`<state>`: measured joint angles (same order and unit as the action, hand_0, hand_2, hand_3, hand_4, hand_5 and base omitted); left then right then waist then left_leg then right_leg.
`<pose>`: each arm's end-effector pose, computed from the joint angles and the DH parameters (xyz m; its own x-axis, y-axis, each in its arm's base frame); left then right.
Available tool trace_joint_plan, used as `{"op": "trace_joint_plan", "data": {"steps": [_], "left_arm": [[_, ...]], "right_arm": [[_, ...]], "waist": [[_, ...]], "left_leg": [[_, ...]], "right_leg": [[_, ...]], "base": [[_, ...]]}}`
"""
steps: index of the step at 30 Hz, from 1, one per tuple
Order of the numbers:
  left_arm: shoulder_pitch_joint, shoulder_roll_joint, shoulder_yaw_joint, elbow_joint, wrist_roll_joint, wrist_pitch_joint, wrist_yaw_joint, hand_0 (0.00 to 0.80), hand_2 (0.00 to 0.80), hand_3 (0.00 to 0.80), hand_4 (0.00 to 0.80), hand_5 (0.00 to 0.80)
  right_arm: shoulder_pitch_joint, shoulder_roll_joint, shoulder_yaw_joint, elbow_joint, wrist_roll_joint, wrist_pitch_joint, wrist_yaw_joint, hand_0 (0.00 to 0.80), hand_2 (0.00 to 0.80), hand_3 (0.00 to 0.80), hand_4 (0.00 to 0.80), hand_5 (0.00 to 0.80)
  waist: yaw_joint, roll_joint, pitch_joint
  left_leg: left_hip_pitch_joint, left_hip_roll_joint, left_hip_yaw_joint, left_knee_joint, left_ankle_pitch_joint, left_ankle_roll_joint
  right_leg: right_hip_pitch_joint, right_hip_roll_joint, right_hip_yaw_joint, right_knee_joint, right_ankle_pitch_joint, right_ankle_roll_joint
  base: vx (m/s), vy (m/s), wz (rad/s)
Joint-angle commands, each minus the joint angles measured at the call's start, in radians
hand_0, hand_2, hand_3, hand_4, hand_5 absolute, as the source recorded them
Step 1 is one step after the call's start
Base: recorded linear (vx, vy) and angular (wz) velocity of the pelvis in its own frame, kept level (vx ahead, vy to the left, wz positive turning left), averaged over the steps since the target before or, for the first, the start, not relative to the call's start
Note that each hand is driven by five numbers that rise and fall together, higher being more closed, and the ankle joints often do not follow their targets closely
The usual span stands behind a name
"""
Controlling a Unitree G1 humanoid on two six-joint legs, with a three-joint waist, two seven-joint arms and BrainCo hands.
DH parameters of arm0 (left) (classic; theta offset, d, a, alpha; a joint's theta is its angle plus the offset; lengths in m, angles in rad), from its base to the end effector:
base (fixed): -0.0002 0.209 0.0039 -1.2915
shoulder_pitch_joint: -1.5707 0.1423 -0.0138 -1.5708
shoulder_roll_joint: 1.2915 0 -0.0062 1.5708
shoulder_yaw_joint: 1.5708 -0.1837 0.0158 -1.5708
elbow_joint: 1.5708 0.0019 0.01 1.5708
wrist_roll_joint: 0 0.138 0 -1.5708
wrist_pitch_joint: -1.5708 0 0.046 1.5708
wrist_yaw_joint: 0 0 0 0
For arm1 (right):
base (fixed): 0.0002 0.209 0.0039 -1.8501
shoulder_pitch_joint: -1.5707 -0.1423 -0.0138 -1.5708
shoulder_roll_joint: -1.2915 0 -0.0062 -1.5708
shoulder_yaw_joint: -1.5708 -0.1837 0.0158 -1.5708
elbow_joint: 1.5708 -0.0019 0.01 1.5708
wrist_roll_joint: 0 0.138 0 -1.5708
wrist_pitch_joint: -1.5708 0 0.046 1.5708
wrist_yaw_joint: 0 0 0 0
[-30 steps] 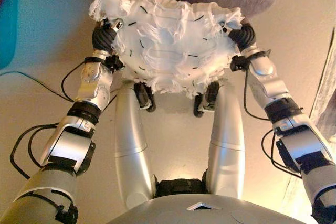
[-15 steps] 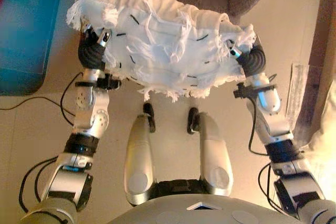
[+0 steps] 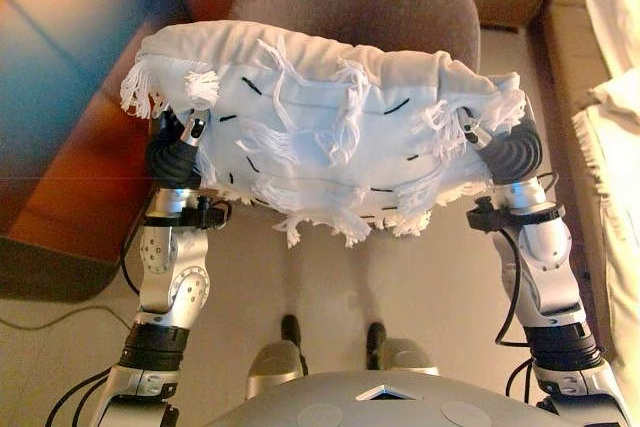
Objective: Pick up the cushion and take it to the sofa
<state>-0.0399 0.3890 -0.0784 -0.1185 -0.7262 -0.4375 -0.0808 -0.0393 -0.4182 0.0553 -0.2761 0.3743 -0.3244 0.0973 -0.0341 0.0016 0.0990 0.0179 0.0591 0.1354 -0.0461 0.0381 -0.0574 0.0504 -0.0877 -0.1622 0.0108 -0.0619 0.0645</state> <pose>0.2048 0.2037 0.0986 0.8474 -0.0480 0.5288 0.2289 0.9316 -0.2823 0.1990 -0.1943 0.1240 0.7947 0.2605 0.5482 -0.2380 0.9646 -0.1134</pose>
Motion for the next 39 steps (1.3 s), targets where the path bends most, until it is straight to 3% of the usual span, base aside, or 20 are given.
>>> {"op": "trace_joint_plan", "data": {"steps": [1, 3, 4, 7, 8, 10, 13, 16, 20, 24, 28, 30, 33, 36, 39], "left_arm": [[-0.027, 0.002, -0.038, -0.148, -0.023, -0.008, -0.077, 0.8, 0.8, 0.8, 0.8, 0.8], [-0.008, 0.008, -0.025, -0.16, -0.029, -0.02, -0.081, 0.8, 0.8, 0.8, 0.8, 0.8], [0.012, 0.004, -0.016, -0.168, -0.03, -0.028, -0.083, 0.8, 0.8, 0.8, 0.8, 0.8], [0.038, 0.0, -0.002, -0.154, -0.05, -0.041, -0.096, 0.8, 0.8, 0.8, 0.8, 0.8], [0.036, -0.002, -0.002, -0.146, -0.057, -0.037, -0.093, 0.8, 0.8, 0.8, 0.8, 0.8], [0.017, 0.003, -0.011, -0.135, -0.055, -0.042, -0.085, 0.8, 0.8, 0.8, 0.8, 0.8], [-0.002, 0.0, -0.028, -0.128, -0.051, -0.048, -0.061, 0.8, 0.8, 0.8, 0.8, 0.8], [0.022, 0.0, -0.035, -0.132, -0.051, -0.058, -0.048, 0.8, 0.8, 0.8, 0.8, 0.8], [0.058, -0.008, -0.028, -0.156, -0.042, -0.073, -0.028, 0.8, 0.8, 0.8, 0.8, 0.8], [0.051, 0.001, -0.016, -0.155, -0.039, -0.085, 0.0, 0.8, 0.8, 0.8, 0.8, 0.8], [0.052, 0.025, 0.013, -0.156, -0.043, -0.058, 0.002, 0.8, 0.8, 0.8, 0.8, 0.8], [0.053, 0.03, 0.024, -0.162, -0.039, -0.032, -0.018, 0.8, 0.8, 0.8, 0.8, 0.8], [0.047, 0.04, 0.036, -0.163, -0.033, -0.014, -0.045, 0.8, 0.8, 0.8, 0.8, 0.8], [0.005, 0.054, 0.025, -0.147, -0.038, 0.007, -0.037, 0.8, 0.8, 0.8, 0.8, 0.8], [-0.006, 0.052, 0.026, -0.138, -0.031, 0.034, -0.032, 0.8, 0.8, 0.8, 0.8, 0.8]], "right_arm": [[-0.036, -0.012, 0.033, -0.109, 0.048, -0.043, 0.04, 0.8, 0.8, 0.8, 0.8, 0.8], [-0.032, -0.028, 0.029, -0.11, 0.074, -0.047, 0.051, 0.8, 0.8, 0.8, 0.8, 0.8], [-0.024, -0.035, 0.032, -0.108, 0.084, -0.055, 0.055, 0.8, 0.8, 0.8, 0.8, 0.8], [-0.015, -0.039, 0.041, -0.088, 0.094, -0.068, 0.068, 0.8, 0.8, 0.8, 0.8, 0.8], [-0.026, -0.038, 0.052, -0.081, 0.092, -0.061, 0.062, 0.8, 0.8, 0.8, 0.8, 0.8], [-0.053, -0.039, 0.077, -0.076, 0.073, -0.051, 0.034, 0.8, 0.8, 0.8, 0.8, 0.8], [-0.096, -0.038, 0.109, -0.058, 0.044, -0.032, -0.012, 0.8, 0.8, 0.8, 0.8, 0.8], [-0.086, -0.034, 0.119, -0.045, 0.038, -0.028, -0.011, 0.8, 0.8, 0.8, 0.8, 0.8], [-0.05, -0.048, 0.12, -0.059, 0.057, -0.02, 0.011, 0.8, 0.8, 0.8, 0.8, 0.8], [-0.039, -0.082, 0.098, -0.061, 0.105, -0.04, 0.046, 0.8, 0.8, 0.8, 0.8, 0.8], [-0.032, -0.065, 0.093, -0.051, 0.142, -0.048, 0.056, 0.8, 0.8, 0.8, 0.8, 0.8], [-0.032, -0.033, 0.1, -0.046, 0.122, -0.049, 0.037, 0.8, 0.8, 0.8, 0.8, 0.8], [-0.031, 0.002, 0.109, -0.048, 0.09, -0.057, 0.015, 0.8, 0.8, 0.8, 0.8, 0.8], [-0.043, 0.016, 0.121, -0.028, 0.065, -0.059, -0.017, 0.8, 0.8, 0.8, 0.8, 0.8], [-0.054, 0.022, 0.12, -0.004, 0.065, -0.059, -0.02, 0.8, 0.8, 0.8, 0.8, 0.8]], "waist": [[0.019, -0.03, -0.068], [0.016, -0.049, -0.049], [0.023, -0.067, -0.02], [0.034, -0.078, 0.011], [0.044, -0.071, 0.02], [0.072, -0.044, 0.042], [0.107, -0.001, 0.043], [0.141, 0.009, 0.043], [0.159, 0.01, 0.048], [0.15, 0.009, 0.056], [0.171, -0.028, 0.027], [0.194, -0.048, -0.008], [0.201, -0.052, -0.032], [0.19, -0.047, -0.039], [0.17, -0.035, -0.036]], "left_leg": [[0.011, -0.034, 0.004, 0.093, -0.105, 0.044], [-0.031, -0.009, 0.011, 0.269, -0.105, 0.027], [-0.105, 0.014, -0.015, 0.482, -0.069, 0.019], [-0.216, 0.002, -0.051, 0.637, -0.057, 0.044], [-0.232, -0.014, -0.065, 0.599, -0.058, 0.047], [-0.263, -0.04, -0.097, 0.478, 0.007, 0.032], [-0.281, -0.017, -0.094, 0.191, 0.099, 0.004], [-0.27, -0.015, -0.156, -0.021, 0.197, -0.015], [-0.35, 0.019, -0.22, -0.041, 0.19, -0.034], [-0.32, 0.053, -0.191, -0.036, 0.163, -0.028], [-0.3, -0.009, -0.201, 0.083, 0.137, 0.006], [-0.294, -0.047, -0.19, 0.131, 0.089, 0.049], [-0.266, -0.081, -0.187, 0.144, 0.053, 0.08], [-0.237, -0.111, -0.19, 0.129, 0.048, 0.091], [-0.165, -0.114, -0.185, 0.098, 0.04, 0.081]], "right_leg": [[-0.022, 0.028, 0.005, 0.009, 0.024, -0.016], [-0.028, 0.031, 0.017, 0.034, 0.014, -0.043], [-0.026, 0.032, 0.028, 0.058, 0.01, -0.07], [-0.031, 0.04, 0.054, 0.101, 0.003, -0.093], [-0.029, 0.049, 0.062, 0.115, -0.006, -0.084], [-0.008, 0.084, 0.079, 0.134, -0.047, -0.081], [0.052, 0.13, 0.084, 0.125, -0.097, -0.078], [0.135, 0.146, 0.121, 0.148, -0.155, -0.079], [0.155, 0.133, 0.155, 0.243, -0.217, -0.083], [0.152, 0.095, 0.153, 0.351, -0.233, -0.055], [0.217, 0.022, 0.144, 0.424, -0.098, 0.028], [0.213, -0.028, 0.115, 0.495, 0.03, 0.073], [0.137, -0.042, 0.122, 0.579, 0.133, 0.079], [0.078, -0.023, 0.093, 0.495, 0.085, 0.065], [-0.015, -0.034, 0.009, 0.315, 0.065, 0.049]], "base": [[0.01, -0.116, -0.03], [0.004, -0.199, -0.04], [0.005, -0.22, -0.16], [0.068, -0.126, -0.53], [0.162, -0.017, -0.38], [0.217, 0.014, -0.17], [0.401, 0.049, -0.33], [0.55, 0.094, -0.46], [0.548, 0.14, -0.41], [0.595, 0.211, -0.27], [0.645, 0.166, -0.12], [0.622, 0.127, 0.12], [0.531, 0.097, 0.05], [0.446, 0.038, 0.09], [0.387, -0.052, 0.1]]}}
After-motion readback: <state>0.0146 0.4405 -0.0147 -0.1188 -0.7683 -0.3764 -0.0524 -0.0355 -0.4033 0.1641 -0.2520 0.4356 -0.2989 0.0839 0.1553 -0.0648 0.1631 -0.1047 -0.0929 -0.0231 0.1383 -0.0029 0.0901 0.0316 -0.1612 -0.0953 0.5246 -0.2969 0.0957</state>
